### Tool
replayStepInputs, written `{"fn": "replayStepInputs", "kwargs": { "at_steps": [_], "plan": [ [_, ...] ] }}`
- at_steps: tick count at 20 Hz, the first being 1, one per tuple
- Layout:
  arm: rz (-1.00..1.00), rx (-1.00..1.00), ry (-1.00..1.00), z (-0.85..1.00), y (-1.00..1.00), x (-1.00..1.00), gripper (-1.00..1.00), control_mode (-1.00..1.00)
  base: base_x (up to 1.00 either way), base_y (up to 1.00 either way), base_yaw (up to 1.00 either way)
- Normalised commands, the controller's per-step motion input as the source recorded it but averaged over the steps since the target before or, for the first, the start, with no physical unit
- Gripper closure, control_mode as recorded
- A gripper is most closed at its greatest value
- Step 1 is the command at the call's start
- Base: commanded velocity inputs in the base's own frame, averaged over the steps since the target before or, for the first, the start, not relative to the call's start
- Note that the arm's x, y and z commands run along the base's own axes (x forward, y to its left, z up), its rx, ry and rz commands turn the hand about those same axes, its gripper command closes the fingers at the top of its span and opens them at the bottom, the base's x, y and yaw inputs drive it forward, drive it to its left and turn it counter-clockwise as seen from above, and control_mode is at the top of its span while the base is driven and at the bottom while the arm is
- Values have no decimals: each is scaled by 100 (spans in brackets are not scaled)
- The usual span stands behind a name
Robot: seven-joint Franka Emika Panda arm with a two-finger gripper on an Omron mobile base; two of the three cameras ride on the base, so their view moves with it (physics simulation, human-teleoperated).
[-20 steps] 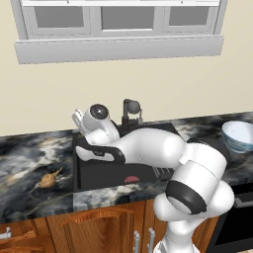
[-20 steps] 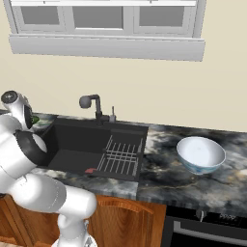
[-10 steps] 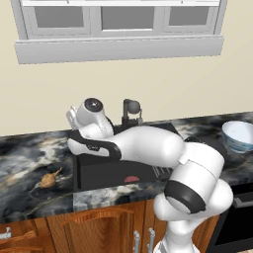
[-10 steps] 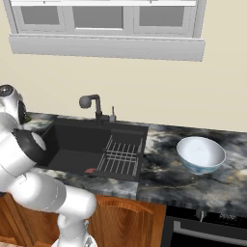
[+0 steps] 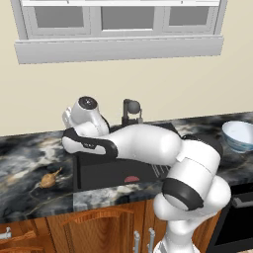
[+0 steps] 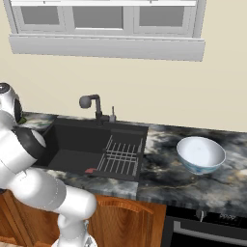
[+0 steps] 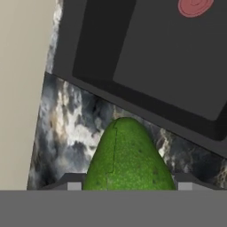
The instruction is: Remove the onion and avocado from the sink. Then move the bowl and cup from the counter to the sink for washing.
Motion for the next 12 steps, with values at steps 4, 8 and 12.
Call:
{"fn": "replayStepInputs", "kwargs": {
  "at_steps": [4, 8, 12],
  "plan": [
    [0, 0, 4, -8, 12, 0, 100, -100, 0, 0, 0],
    [9, 0, 2, -6, 9, 0, 100, -100, 0, 0, 0],
    [21, -5, 0, -6, 7, 0, 100, -100, 0, 0, 0]
  ]
}}
